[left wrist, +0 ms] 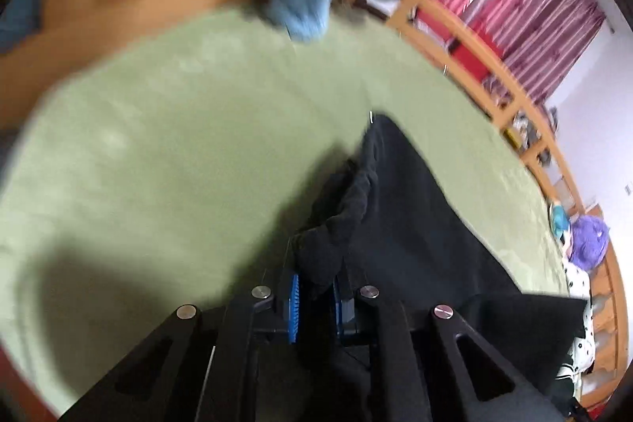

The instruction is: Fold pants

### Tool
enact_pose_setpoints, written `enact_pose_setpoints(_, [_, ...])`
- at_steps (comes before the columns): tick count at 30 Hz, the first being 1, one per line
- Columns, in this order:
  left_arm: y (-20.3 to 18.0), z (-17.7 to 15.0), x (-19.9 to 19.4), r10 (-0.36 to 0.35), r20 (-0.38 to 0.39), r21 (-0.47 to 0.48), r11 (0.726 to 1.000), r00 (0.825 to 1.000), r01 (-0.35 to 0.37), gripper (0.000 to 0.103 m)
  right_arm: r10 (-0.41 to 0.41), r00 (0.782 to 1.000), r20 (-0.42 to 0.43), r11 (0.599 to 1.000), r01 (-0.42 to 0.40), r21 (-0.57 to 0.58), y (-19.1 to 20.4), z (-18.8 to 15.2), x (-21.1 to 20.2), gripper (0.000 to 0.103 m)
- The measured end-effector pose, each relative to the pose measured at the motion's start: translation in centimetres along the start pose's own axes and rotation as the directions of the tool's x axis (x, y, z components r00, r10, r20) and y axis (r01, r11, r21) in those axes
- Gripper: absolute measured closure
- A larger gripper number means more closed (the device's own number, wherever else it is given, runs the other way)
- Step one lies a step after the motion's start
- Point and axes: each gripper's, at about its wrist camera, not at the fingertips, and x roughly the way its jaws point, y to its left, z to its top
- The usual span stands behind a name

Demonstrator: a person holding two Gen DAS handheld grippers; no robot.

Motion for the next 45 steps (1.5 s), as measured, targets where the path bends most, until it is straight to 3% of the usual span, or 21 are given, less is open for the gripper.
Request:
enact_pose_setpoints(2, [1.4, -0.2, -0.2, -0.008, -0.044, -0.043, 0.999, 0.999, 0.006, 0.091, 0.015, 1.0, 0.004, 1.0, -0.015, -0.019, 0.8, -0.3, 0.2, 0.052])
enact_pose_setpoints(4, [1.5, -1.0, 1.1, 0.067, -0.089, 0.007, 0.998, 0.994, -0.067, 0.089, 0.039, 0.999, -0.009, 0.999, -0.039, -0.024, 1.2, -0.5, 0.8, 0.052])
enact_pose_setpoints(8, [0.2, -1.6, 1.5, 0.156, -0.147, 0.072, 0.987, 0.977, -0.147, 0.072, 0.096, 0.995, -0.035, 0.995, -0.097, -0.008, 1.8, -0.6, 1.9, 0.052])
enact_pose_setpoints(10, [-1.0, -1.8, -0.5, 0.132, -0.13, 0.093, 0.988, 0.983, -0.12, 0.062, 0.13, 0.991, -0.024, 0.991, -0.13, -0.007, 1.9, -0.6, 1.8, 0.05])
enact_pose_setpoints(12, [-2.2, -2.7, -2.7, 0.097, -0.099, 0.13, 0.988, 0.99, -0.084, 0.04, 0.149, 0.989, -0.014, 0.989, -0.149, -0.009, 2.0, -0.7, 1.8, 0.047])
enact_pose_setpoints(15, [-4.9, -4.3, -5.6, -0.03, -0.092, 0.18, 0.982, 0.995, 0.047, 0.038, 0.189, 0.982, -0.013, 0.982, -0.189, 0.003, 2.1, -1.0, 2.3, 0.047])
enact_pose_setpoints(19, [-8.9, -6.4, -6.5, -0.178, -0.142, 0.225, 0.952, 0.974, 0.207, 0.029, 0.242, 0.97, -0.027, 0.97, -0.242, 0.01, 2.8, -1.4, 3.1, 0.047])
enact_pose_setpoints(21, [-10.9, -7.3, -5.6, -0.183, -0.169, 0.263, 0.939, 0.969, 0.223, 0.027, 0.27, 0.962, -0.028, 0.963, -0.271, 0.003, 3.4, -1.4, 3.2, 0.047])
enact_pose_setpoints(24, [-12.9, -8.3, -3.8, -0.124, -0.188, 0.308, 0.934, 0.974, 0.178, 0.027, 0.34, 0.94, -0.028, 0.94, -0.34, 0.006, 4.5, -0.9, 3.5, 0.046])
enact_pose_setpoints(27, [-13.9, -8.5, -1.8, -0.097, -0.233, 0.292, 0.942, 0.968, 0.165, 0.027, 0.416, 0.909, -0.026, 0.909, -0.416, 0.004, 6.5, -0.1, 3.5, 0.036])
enact_pose_setpoints(29, [-14.2, -9.3, -1.3, -0.037, -0.225, 0.315, 0.943, 0.974, 0.109, 0.029, 0.466, 0.885, -0.019, 0.885, -0.466, 0.009, 7.6, 0.3, 3.6, 0.029])
enact_pose_setpoints(30, [-14.3, -9.3, -0.9, 0.01, -0.205, 0.335, 0.94, 0.979, 0.061, 0.051, 0.49, 0.871, -0.024, 0.872, -0.49, 0.003, 8.5, 0.5, 3.8, 0.026])
enact_pose_setpoints(32, [-13.9, -9.2, -0.5, 0.044, -0.201, 0.345, 0.938, 0.979, 0.029, 0.081, 0.501, 0.864, -0.041, 0.865, -0.502, -0.001, 10.0, 0.9, 4.5, 0.025])
enact_pose_setpoints(36, [-12.6, -8.5, -1.8, 0.026, -0.181, 0.322, 0.946, 0.983, 0.034, 0.089, 0.526, 0.843, -0.114, 0.85, -0.526, 0.031, 12.4, 1.6, 6.5, 0.025])
enact_pose_setpoints(41, [-11.5, -7.8, -3.9, 0.017, -0.138, 0.348, 0.937, 0.99, 0.032, 0.092, 0.591, 0.784, -0.192, 0.807, -0.573, 0.144, 14.4, 2.2, 9.4, 0.025])
enact_pose_setpoints(42, [-11.2, -7.6, -4.4, 0.004, -0.134, 0.349, 0.936, 0.991, 0.044, 0.092, 0.588, 0.781, -0.212, 0.809, -0.564, 0.165, 14.8, 2.3, 10.0, 0.029])
enact_pose_setpoints(44, [-11.2, -7.4, -5.1, -0.011, -0.121, 0.353, 0.934, 0.993, 0.054, 0.093, 0.57, 0.786, -0.24, 0.821, -0.537, 0.194, 15.7, 2.5, 11.1, 0.057])
enact_pose_setpoints(45, [-11.2, -7.3, -5.4, -0.016, -0.112, 0.356, 0.933, 0.994, 0.055, 0.093, 0.558, 0.791, -0.251, 0.83, -0.523, 0.195, 16.1, 2.5, 11.5, 0.09])
